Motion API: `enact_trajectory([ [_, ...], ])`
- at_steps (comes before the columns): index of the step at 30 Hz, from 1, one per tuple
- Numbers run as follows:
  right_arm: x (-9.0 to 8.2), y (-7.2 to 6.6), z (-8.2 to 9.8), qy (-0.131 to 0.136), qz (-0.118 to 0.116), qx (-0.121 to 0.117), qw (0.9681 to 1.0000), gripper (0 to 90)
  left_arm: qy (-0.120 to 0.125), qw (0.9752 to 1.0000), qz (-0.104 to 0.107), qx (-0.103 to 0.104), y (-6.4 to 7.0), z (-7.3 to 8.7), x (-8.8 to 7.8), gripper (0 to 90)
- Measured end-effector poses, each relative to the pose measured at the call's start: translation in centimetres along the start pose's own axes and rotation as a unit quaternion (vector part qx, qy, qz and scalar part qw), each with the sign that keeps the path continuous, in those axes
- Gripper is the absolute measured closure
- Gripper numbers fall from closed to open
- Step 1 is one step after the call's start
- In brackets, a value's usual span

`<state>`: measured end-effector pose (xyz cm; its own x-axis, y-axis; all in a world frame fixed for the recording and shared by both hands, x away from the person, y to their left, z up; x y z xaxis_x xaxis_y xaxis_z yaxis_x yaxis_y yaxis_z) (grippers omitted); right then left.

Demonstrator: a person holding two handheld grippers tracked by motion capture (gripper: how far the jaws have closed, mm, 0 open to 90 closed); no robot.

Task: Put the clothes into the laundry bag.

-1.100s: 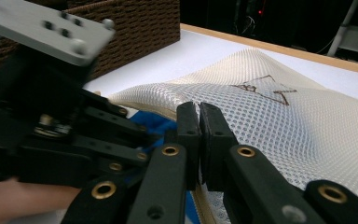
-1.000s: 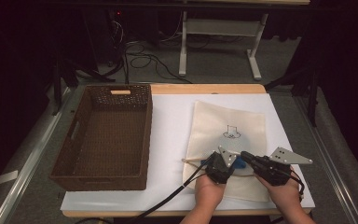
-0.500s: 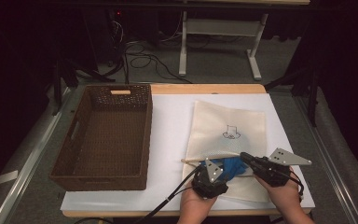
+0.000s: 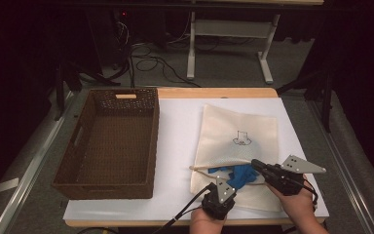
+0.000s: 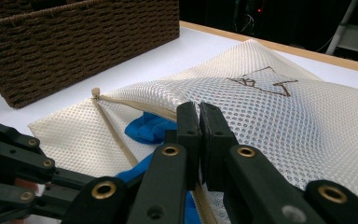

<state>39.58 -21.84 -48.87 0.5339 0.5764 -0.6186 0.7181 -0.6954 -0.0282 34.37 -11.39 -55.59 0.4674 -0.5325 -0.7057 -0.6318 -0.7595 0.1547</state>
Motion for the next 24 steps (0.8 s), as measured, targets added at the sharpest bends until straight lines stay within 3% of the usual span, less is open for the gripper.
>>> enact_trajectory([
  [3,0.0,-0.1,0.0,0.0,-0.001,-0.001,1.0,88.6,-0.011,0.9999,-0.006,-0.01,-0.5,-0.7,1.1,87.7],
  [7,-0.1,0.0,-0.1,0.001,-0.001,0.001,1.0,88.6,-0.022,0.9993,-0.018,-0.024,-0.9,-1.2,2.3,83.4],
  [13,0.0,0.0,-0.1,0.001,-0.001,-0.005,1.0,88.6,-0.03,0.9987,-0.035,-0.021,-1.6,-2.2,3.3,89.1],
  [24,0.1,0.0,0.0,-0.001,-0.002,-0.003,1.0,88.6,-0.034,0.9976,-0.039,-0.045,-3.1,-3.9,4.5,86.4],
])
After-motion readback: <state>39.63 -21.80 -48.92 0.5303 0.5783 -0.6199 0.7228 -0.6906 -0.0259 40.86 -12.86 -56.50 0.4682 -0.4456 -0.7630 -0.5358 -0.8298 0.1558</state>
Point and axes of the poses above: each handheld gripper's, and its own axes: x roughly forward along the jaws, z roughly out of its underside, y roughly to its right, the point moved 9 cm from there along x, roughly forward along the jaws, and after that the axes turned 14 degrees about -y, right-handed, at the moved point
